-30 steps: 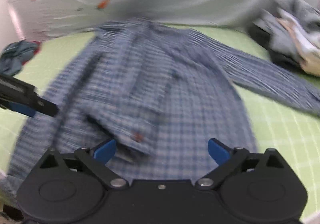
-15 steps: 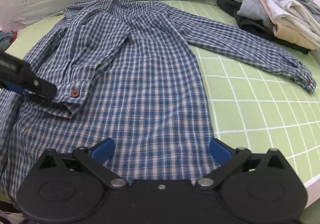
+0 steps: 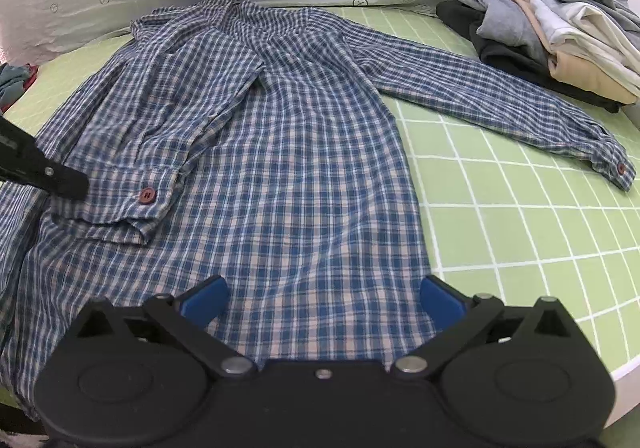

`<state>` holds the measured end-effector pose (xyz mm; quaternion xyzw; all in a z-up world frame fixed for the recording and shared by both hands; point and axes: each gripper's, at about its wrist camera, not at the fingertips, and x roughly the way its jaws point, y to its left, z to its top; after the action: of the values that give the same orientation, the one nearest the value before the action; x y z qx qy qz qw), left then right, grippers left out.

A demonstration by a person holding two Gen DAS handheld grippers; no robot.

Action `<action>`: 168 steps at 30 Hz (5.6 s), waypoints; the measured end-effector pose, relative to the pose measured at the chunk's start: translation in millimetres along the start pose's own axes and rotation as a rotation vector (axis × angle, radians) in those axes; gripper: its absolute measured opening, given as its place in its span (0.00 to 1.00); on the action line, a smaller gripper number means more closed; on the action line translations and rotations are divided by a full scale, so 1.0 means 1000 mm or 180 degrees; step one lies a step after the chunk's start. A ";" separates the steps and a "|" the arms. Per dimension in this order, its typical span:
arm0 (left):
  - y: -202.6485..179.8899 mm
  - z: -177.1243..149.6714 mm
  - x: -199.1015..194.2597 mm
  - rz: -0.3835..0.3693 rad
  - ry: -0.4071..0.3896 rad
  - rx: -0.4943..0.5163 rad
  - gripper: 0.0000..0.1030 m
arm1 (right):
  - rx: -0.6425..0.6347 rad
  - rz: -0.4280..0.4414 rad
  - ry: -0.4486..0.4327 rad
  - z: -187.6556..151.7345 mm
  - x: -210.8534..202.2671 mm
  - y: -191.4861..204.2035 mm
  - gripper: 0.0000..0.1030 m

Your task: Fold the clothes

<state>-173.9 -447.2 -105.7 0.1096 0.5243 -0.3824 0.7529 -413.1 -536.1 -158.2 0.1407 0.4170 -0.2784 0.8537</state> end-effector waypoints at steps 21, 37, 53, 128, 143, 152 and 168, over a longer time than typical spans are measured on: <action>0.079 -0.060 -0.077 -0.0385 -0.0045 -0.1068 0.05 | 0.0190 -0.0165 -0.0136 -0.001 0.005 0.012 1.00; 0.105 -0.068 -0.053 0.0202 0.0339 -0.1368 0.32 | 0.0209 -0.0236 -0.0124 -0.002 0.003 0.018 1.00; 0.045 0.009 -0.050 0.0721 -0.0109 -0.0692 0.66 | 0.0754 -0.0161 -0.0176 0.026 0.016 -0.047 1.00; -0.031 0.131 0.069 0.0894 0.0253 0.0232 1.00 | 0.0311 -0.0549 -0.0433 0.144 0.074 -0.074 0.96; -0.142 0.193 0.098 0.0015 -0.0009 0.0939 1.00 | 0.0833 -0.0875 -0.0332 0.130 0.087 -0.129 0.98; -0.167 0.191 0.143 0.0098 0.0036 0.1129 0.21 | 0.0804 -0.0902 -0.0240 0.129 0.094 -0.132 0.98; -0.076 0.209 0.017 0.0443 -0.1220 0.0319 0.07 | 0.0457 -0.0765 -0.0385 0.141 0.064 -0.083 0.98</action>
<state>-76.6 -625.0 -13.3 0.1081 0.3430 -0.3689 0.8571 -340.9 -692.6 -123.1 0.1335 0.3576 -0.4157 0.8255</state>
